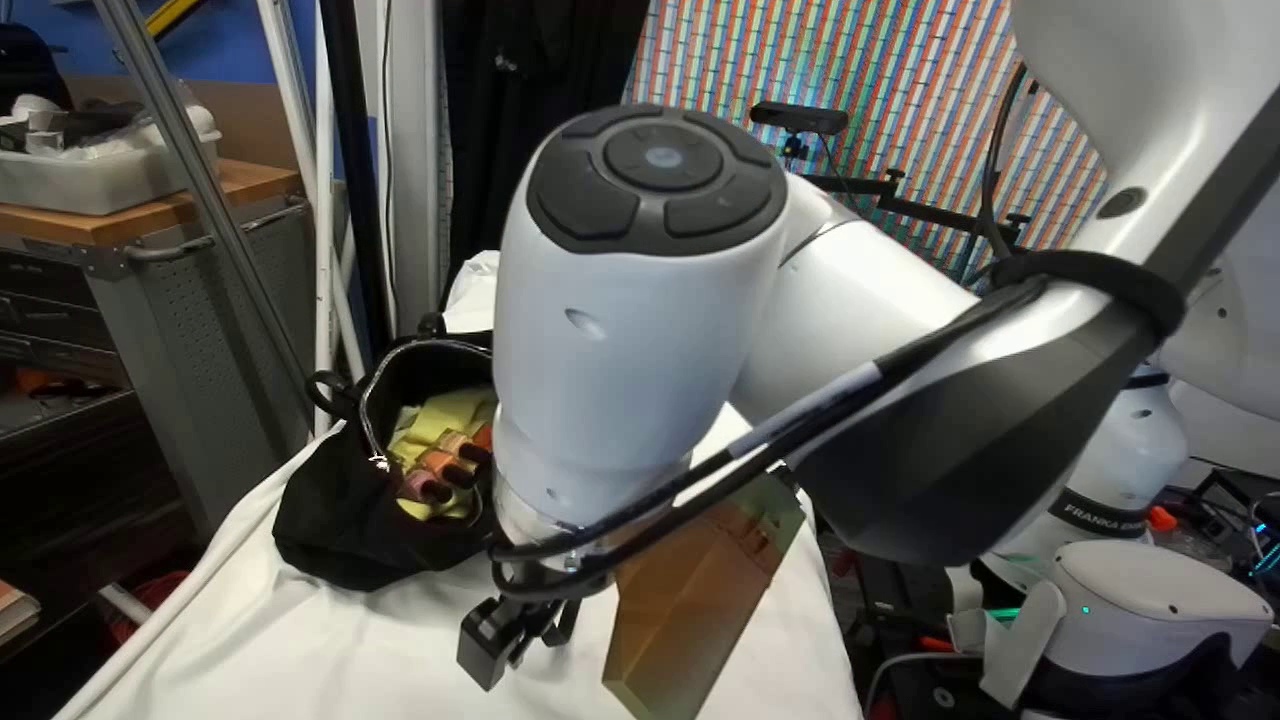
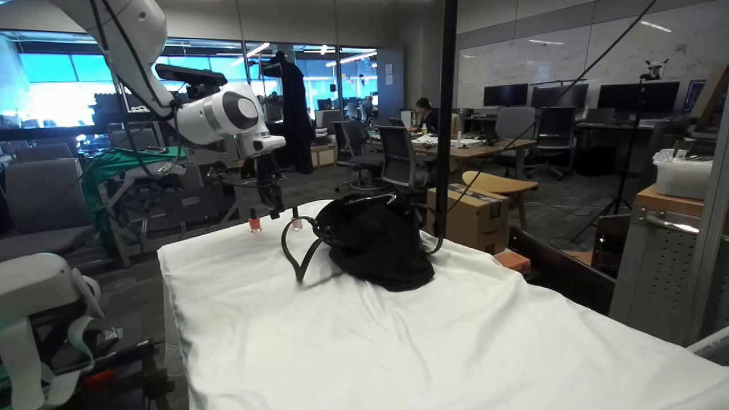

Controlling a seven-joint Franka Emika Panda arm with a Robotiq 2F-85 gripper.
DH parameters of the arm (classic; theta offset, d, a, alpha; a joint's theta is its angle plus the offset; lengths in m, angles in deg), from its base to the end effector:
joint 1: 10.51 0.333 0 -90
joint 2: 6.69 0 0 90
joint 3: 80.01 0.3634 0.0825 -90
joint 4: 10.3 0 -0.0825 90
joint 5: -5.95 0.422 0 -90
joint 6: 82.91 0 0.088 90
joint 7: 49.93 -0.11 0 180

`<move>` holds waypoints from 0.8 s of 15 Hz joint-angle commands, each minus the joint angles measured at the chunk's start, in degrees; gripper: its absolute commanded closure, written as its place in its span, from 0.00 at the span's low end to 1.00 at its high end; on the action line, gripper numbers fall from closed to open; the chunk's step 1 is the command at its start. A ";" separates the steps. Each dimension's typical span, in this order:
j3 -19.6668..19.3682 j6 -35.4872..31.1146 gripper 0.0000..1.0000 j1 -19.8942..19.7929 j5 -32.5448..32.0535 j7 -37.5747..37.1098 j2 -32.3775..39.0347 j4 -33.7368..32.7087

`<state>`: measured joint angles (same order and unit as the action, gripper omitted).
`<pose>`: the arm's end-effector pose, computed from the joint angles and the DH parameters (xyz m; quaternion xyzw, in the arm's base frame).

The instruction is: Pick up the nail polish bottles and place them in the black bag

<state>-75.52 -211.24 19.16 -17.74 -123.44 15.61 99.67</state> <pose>0.5582 0.3598 0.3017 0.9674 -0.2075 0.0960 0.1093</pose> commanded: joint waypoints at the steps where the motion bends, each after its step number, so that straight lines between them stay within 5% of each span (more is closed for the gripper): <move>1: 2.66 0.04 0.00 -0.45 -0.12 -0.27 -0.86 0.75; 12: 6.76 -1.76 0.00 -1.68 3.55 13.42 4.41 -5.57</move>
<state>-70.10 -212.81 18.88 -16.63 -116.62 18.34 97.17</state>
